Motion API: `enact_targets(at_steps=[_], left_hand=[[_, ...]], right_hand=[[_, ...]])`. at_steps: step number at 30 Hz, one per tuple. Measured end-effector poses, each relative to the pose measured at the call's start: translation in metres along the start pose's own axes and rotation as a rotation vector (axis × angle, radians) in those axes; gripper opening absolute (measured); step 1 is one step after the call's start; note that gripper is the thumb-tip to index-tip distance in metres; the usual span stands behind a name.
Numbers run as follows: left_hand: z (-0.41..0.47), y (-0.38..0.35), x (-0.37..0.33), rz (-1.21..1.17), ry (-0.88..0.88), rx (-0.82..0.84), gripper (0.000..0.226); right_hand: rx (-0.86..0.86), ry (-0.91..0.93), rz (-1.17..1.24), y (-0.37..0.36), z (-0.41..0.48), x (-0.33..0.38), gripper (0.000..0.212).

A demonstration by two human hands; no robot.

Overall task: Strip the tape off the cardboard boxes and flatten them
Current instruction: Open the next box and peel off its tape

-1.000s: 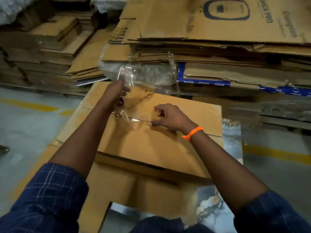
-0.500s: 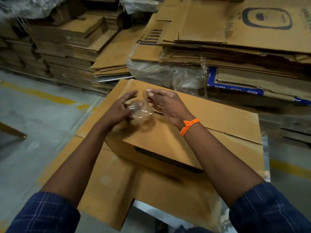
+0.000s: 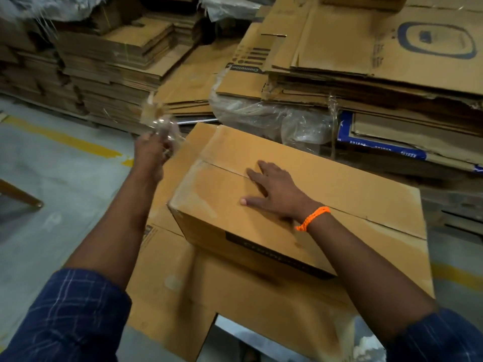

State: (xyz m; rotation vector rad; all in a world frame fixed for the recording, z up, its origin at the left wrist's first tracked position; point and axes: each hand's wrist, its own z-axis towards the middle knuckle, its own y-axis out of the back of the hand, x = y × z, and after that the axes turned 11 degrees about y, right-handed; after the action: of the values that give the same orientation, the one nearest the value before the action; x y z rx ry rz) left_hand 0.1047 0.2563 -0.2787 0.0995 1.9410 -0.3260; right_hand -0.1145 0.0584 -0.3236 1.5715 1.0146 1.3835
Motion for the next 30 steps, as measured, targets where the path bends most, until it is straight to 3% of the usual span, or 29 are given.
enact_targets(at_steps=[7,11,13,15,17,19,21,23,26,28,30], left_hand=[[0.013,0.015,-0.01,-0.028,-0.096,-0.147,0.019],[0.007,0.008,0.04,0.272,0.034,-0.183,0.023],[-0.001,0.011,0.048,0.286,0.076,-0.196,0.028],[-0.009,0.016,0.043,0.204,0.105,-0.12,0.03],[-0.02,0.021,0.031,0.059,0.231,0.074,0.017],[-0.029,0.031,0.016,-0.051,0.373,0.217,0.02],[-0.026,0.045,0.003,-0.049,0.426,0.253,0.018],[-0.016,0.058,-0.001,-0.022,0.424,0.234,0.015],[0.001,0.071,0.001,0.16,0.457,0.185,0.022],[0.01,0.084,0.002,0.303,0.538,0.217,0.045],[0.019,0.098,0.0,0.341,0.645,0.341,0.074]], right_hand=[[0.016,-0.047,-0.01,-0.007,0.001,0.0,0.089],[-0.034,-0.103,-0.125,-0.003,0.01,0.018,0.074],[-0.139,-0.014,-0.095,-0.001,0.024,0.03,0.07],[-0.19,0.192,0.039,0.001,0.042,0.04,0.09],[-0.157,0.368,0.08,0.004,0.063,0.049,0.115],[-0.111,0.443,0.036,0.006,0.086,0.052,0.12],[-0.067,0.507,-0.045,0.006,0.109,0.052,0.105],[-0.026,0.582,-0.087,0.001,0.127,0.05,0.073],[-0.048,0.633,-0.083,-0.001,0.143,0.055,0.039],[-0.033,0.632,-0.028,0.006,0.151,0.055,0.036],[0.026,0.538,0.126,0.021,0.155,0.045,0.051]])
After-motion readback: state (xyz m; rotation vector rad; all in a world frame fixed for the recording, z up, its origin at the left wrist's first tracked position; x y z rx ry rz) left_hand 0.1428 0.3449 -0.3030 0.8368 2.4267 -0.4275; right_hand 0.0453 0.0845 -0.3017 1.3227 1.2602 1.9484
